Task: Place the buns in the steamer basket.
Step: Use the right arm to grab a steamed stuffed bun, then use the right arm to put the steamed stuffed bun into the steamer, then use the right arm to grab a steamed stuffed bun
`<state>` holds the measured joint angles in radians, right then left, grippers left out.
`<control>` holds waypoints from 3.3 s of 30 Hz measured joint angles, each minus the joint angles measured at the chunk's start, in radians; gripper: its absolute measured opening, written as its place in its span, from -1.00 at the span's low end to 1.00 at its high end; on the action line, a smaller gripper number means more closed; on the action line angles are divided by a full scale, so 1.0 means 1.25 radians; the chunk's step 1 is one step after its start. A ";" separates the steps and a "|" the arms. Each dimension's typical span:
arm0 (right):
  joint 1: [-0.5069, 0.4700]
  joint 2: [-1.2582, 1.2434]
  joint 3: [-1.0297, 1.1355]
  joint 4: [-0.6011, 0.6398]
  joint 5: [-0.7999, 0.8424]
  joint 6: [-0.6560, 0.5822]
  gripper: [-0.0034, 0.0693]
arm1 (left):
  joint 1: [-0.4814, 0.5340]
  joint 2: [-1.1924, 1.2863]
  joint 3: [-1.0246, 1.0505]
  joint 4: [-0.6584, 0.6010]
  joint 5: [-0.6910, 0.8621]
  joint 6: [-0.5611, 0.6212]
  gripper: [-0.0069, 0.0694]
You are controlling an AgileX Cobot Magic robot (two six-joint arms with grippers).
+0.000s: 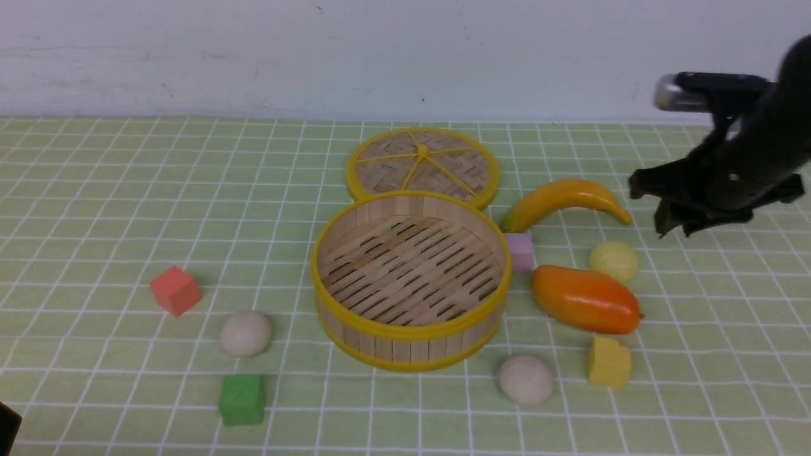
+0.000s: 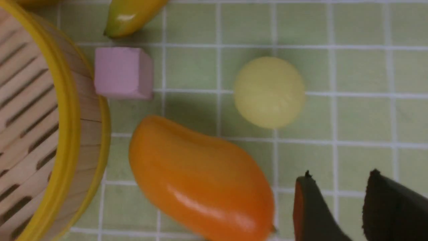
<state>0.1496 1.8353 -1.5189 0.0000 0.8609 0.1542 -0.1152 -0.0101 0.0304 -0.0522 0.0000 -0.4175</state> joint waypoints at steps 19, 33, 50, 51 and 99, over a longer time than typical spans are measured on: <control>0.009 0.344 -0.348 -0.045 0.153 0.100 -0.24 | 0.000 0.000 0.000 -0.001 0.000 0.000 -0.19; 0.009 0.345 -0.348 0.007 0.182 0.050 -0.92 | 0.000 0.000 0.000 -0.001 0.000 0.000 -0.19; 0.014 0.187 -0.363 0.098 0.136 0.043 -0.93 | 0.000 0.000 0.000 -0.004 0.000 0.000 -0.19; 0.021 0.177 -0.367 0.118 0.128 0.028 -0.93 | 0.000 0.000 0.000 -0.004 0.000 -0.001 -0.19; 0.240 0.008 -0.351 0.049 0.300 -0.105 -0.26 | 0.000 0.000 0.000 -0.007 0.000 -0.002 -0.19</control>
<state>0.4495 1.8449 -1.9575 0.0609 1.2355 0.0231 -0.1152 -0.0101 0.0304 -0.0613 0.0000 -0.4199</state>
